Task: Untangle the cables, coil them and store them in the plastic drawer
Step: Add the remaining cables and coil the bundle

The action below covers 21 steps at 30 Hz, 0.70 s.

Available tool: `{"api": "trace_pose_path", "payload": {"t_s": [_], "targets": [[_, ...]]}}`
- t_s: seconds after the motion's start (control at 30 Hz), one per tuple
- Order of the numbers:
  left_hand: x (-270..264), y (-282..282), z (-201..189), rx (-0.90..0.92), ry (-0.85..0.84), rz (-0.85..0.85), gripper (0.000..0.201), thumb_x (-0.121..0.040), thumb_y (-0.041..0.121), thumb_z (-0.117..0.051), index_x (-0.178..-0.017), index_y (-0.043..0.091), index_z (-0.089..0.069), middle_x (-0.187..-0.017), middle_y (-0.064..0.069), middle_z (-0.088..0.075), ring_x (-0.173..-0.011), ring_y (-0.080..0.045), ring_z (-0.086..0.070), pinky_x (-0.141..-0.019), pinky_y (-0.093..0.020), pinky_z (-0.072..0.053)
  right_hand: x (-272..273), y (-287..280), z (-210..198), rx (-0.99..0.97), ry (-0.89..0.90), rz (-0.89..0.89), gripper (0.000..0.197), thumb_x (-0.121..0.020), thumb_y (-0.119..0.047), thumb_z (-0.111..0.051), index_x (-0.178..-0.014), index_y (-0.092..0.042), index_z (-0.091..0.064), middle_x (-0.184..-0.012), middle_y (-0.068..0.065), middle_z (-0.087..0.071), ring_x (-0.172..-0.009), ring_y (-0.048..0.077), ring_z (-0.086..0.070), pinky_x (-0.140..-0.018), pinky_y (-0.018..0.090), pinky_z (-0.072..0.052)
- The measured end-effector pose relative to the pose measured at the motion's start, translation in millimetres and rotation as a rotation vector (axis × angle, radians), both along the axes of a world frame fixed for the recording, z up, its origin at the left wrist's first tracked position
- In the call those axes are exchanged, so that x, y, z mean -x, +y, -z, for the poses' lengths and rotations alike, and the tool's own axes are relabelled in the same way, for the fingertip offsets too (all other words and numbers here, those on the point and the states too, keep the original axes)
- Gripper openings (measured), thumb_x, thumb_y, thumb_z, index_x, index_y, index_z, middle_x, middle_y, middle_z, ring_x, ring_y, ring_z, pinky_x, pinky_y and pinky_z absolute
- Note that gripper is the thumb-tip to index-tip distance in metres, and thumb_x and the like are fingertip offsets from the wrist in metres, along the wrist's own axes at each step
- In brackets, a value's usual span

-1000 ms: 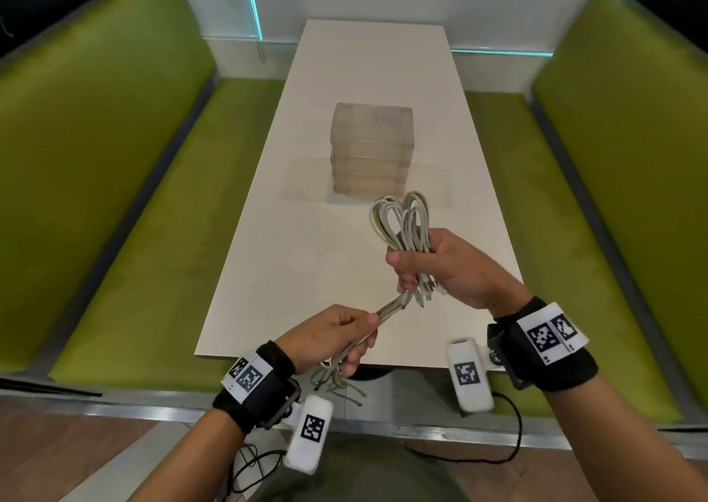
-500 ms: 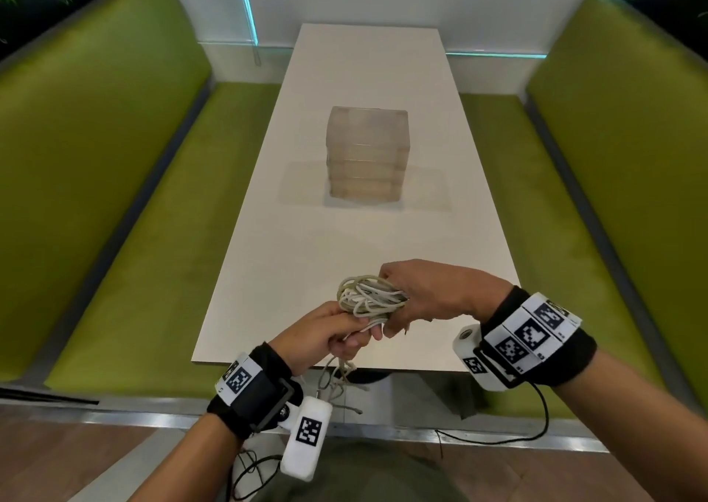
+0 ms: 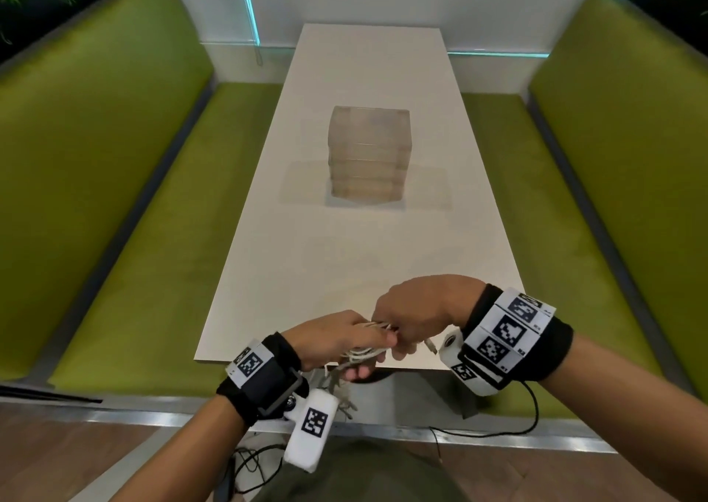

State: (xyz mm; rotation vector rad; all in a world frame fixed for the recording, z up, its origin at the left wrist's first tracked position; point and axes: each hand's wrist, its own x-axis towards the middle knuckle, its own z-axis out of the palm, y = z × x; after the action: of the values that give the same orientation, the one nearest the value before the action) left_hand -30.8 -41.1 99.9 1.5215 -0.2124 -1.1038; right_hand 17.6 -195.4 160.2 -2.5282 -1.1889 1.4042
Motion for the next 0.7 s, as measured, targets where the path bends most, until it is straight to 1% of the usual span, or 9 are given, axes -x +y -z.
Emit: {"api": "trace_pose_path", "payload": {"t_s": [0.1,0.17,0.3,0.4,0.5,0.53,0.57,0.63,0.7], "targets": [[5,6,-1,0.063,-0.031,-0.021,0.03,-0.081,0.042,-0.066,-0.065,0.017,-0.061,-0.046,0.004,-0.048,-0.036,-0.008,-0.038,-0.043,-0.022,-0.031,-4,-4,-3,-0.116,0.203,0.097,0.024,-0.08,-0.028,-0.074,-0.095,-0.01,-0.069,-0.069,-0.002,-0.066,-0.054,0.007,-0.055,-0.052,0.016,-0.041],[7,9,-2,0.087,-0.055,-0.024,0.033,-0.081,0.042,-0.065,-0.065,0.014,-0.059,-0.043,0.004,-0.045,-0.035,-0.008,-0.035,-0.04,-0.02,-0.029,-4,-6,-5,-0.169,0.301,0.129,0.023,-0.082,-0.026,-0.073,-0.093,-0.007,-0.068,-0.069,-0.003,-0.066,-0.051,0.004,-0.054,-0.048,0.011,-0.039],[8,10,-2,0.088,-0.118,-0.011,0.038,-0.081,0.047,-0.063,-0.066,0.013,-0.06,-0.041,0.004,-0.044,-0.032,-0.009,-0.033,-0.038,-0.02,-0.027,-3,-12,-1,-0.249,0.426,0.198,0.01,-0.086,-0.019,-0.068,-0.096,-0.015,-0.067,-0.067,-0.002,-0.065,-0.053,0.007,-0.057,-0.051,0.014,-0.043],[8,9,1,0.097,-0.134,-0.02,0.038,-0.082,0.047,-0.061,-0.067,0.013,-0.06,-0.04,0.004,-0.044,-0.033,-0.01,-0.033,-0.04,-0.023,-0.025,-1,-15,3,-0.266,0.465,0.237,0.015,-0.087,-0.019,-0.067,-0.1,-0.013,-0.068,-0.066,-0.001,-0.064,-0.055,0.012,-0.058,-0.054,0.019,-0.046],[10,8,4,0.126,-0.138,-0.032,0.039,-0.084,0.046,-0.061,-0.069,0.01,-0.06,-0.041,0.004,-0.045,-0.033,-0.009,-0.034,-0.039,-0.021,-0.026,-1,-16,5,-0.261,0.458,0.244,0.006,-0.088,-0.02,-0.066,-0.092,-0.017,-0.067,-0.065,-0.001,-0.063,-0.053,0.011,-0.057,-0.052,0.018,-0.045],[10,7,5,0.128,-0.152,-0.043,0.042,-0.083,0.049,-0.061,-0.07,0.01,-0.061,-0.042,0.004,-0.046,-0.034,-0.009,-0.035,-0.039,-0.02,-0.028,-1,-17,4,-0.259,0.444,0.237,0.002,-0.088,-0.021,-0.066,-0.087,-0.022,-0.066,-0.065,-0.001,-0.063,-0.053,0.011,-0.056,-0.052,0.018,-0.044],[10,5,5,0.132,-0.168,-0.056,0.047,-0.082,0.056,-0.061,-0.071,0.01,-0.061,-0.044,0.003,-0.049,-0.035,-0.009,-0.038,-0.04,-0.02,-0.031,-2,-17,3,-0.252,0.424,0.226,0.005,-0.089,-0.022,-0.065,-0.084,-0.025,-0.065,-0.065,-0.001,-0.063,-0.054,0.012,-0.056,-0.053,0.02,-0.043],[9,3,8,0.153,-0.199,-0.106,0.061,-0.076,0.074,-0.055,-0.074,0.013,-0.064,-0.051,0.0,-0.056,-0.039,-0.011,-0.046,-0.045,-0.021,-0.039,-4,-15,0,-0.232,0.365,0.197,0.004,-0.089,-0.025,-0.064,-0.085,-0.023,-0.065,-0.067,0.002,-0.063,-0.055,0.015,-0.055,-0.055,0.024,-0.043],[8,7,13,0.209,-0.215,-0.181,0.074,-0.07,0.084,-0.044,-0.09,0.016,-0.067,-0.059,-0.002,-0.062,-0.046,-0.014,-0.054,-0.052,-0.023,-0.046,-9,-14,-7,-0.244,0.284,0.184,0.007,-0.09,-0.024,-0.063,-0.086,-0.018,-0.064,-0.065,0.001,-0.062,-0.053,0.014,-0.054,-0.053,0.023,-0.043]]}}
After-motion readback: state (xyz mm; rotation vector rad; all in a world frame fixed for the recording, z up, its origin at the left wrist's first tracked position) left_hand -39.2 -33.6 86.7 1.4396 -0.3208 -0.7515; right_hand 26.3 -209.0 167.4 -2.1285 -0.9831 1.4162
